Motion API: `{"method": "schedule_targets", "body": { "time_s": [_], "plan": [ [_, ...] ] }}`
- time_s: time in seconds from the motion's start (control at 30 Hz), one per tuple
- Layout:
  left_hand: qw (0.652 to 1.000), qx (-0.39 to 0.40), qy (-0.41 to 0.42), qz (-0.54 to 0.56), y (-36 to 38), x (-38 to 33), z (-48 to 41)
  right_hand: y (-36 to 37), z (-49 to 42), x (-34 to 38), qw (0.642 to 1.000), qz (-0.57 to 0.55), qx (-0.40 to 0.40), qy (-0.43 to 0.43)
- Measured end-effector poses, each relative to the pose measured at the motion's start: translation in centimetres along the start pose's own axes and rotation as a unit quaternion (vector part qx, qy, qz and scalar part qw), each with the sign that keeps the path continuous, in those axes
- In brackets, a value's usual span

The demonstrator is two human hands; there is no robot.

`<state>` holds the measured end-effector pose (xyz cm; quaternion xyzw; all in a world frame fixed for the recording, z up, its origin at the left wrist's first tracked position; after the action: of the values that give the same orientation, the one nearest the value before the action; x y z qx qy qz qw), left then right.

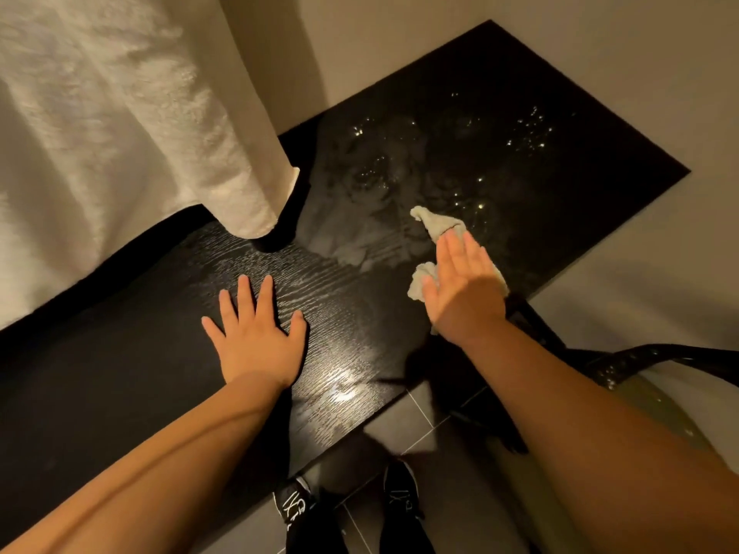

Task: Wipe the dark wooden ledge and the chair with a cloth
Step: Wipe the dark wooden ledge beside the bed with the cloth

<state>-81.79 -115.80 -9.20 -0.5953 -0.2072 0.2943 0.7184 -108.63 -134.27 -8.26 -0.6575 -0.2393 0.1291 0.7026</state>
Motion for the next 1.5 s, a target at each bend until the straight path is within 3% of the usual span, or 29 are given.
{"method": "schedule_targets", "body": {
  "time_s": [0.1,0.2,0.27,0.37,0.47,0.53,0.63,0.73,0.9,1.0,1.13,1.23,1.33,1.4,1.5],
  "plan": [
    [1.000,-0.001,0.002,0.003,-0.1,-0.1,-0.1,0.4,2.2,4.1,0.994,-0.029,0.009,-0.100],
    [1.000,-0.006,-0.001,0.003,-0.1,0.0,-0.1,0.3,2.4,3.8,0.981,-0.037,0.032,-0.188],
    [1.000,-0.008,0.001,0.001,0.0,0.0,-0.1,-0.4,0.3,1.0,0.988,-0.036,0.024,-0.148],
    [1.000,-0.012,0.001,0.000,0.0,0.0,-0.1,-0.9,-3.7,-4.1,1.000,-0.016,0.014,-0.013],
    [1.000,-0.014,0.003,-0.001,0.0,0.1,-0.1,-0.4,-4.5,-4.2,0.997,0.004,0.025,0.071],
    [1.000,-0.018,0.003,0.002,0.1,0.1,-0.2,-0.3,-3.1,-0.7,0.999,0.013,0.015,0.031],
    [1.000,-0.018,0.003,0.000,0.1,0.0,-0.2,0.3,0.9,4.9,0.992,-0.046,0.018,-0.115],
    [1.000,-0.016,0.002,0.000,0.1,0.1,-0.2,0.3,1.1,4.2,0.984,-0.054,0.034,-0.165],
    [1.000,-0.021,0.001,-0.007,0.1,0.1,-0.1,-0.9,-5.3,-2.6,1.000,-0.008,0.023,-0.009],
    [1.000,-0.016,0.002,-0.006,0.1,0.1,-0.2,-0.4,-4.9,-0.8,0.999,-0.013,0.023,0.042],
    [1.000,-0.020,0.005,-0.002,-0.1,0.0,-0.2,0.5,-0.4,6.2,0.993,-0.042,0.021,-0.104],
    [1.000,-0.021,0.004,-0.004,-0.1,0.0,-0.2,-0.3,-0.7,5.6,0.980,-0.058,0.034,-0.186],
    [1.000,-0.020,0.005,-0.003,0.1,0.0,-0.3,-1.0,-4.7,0.5,0.995,-0.067,0.036,-0.072],
    [1.000,-0.023,0.004,-0.005,0.2,0.0,-0.3,-0.5,-6.2,-1.8,0.999,-0.016,0.031,0.018],
    [1.000,-0.025,0.005,-0.009,0.2,0.1,-0.3,0.2,-5.3,1.5,0.999,-0.019,0.006,0.031]
  ]
}}
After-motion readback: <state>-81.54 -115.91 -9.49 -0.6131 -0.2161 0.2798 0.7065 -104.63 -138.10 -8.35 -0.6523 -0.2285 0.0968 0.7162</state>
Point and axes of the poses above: each hand's wrist, its own z-axis away from the middle knuckle, its own y-axis out of the palm, x = y × z, the point moved 7 cm from there along -z, towards the middle knuckle, and after that the axes turned 5 degrees about -z, right-handed, at the moved point
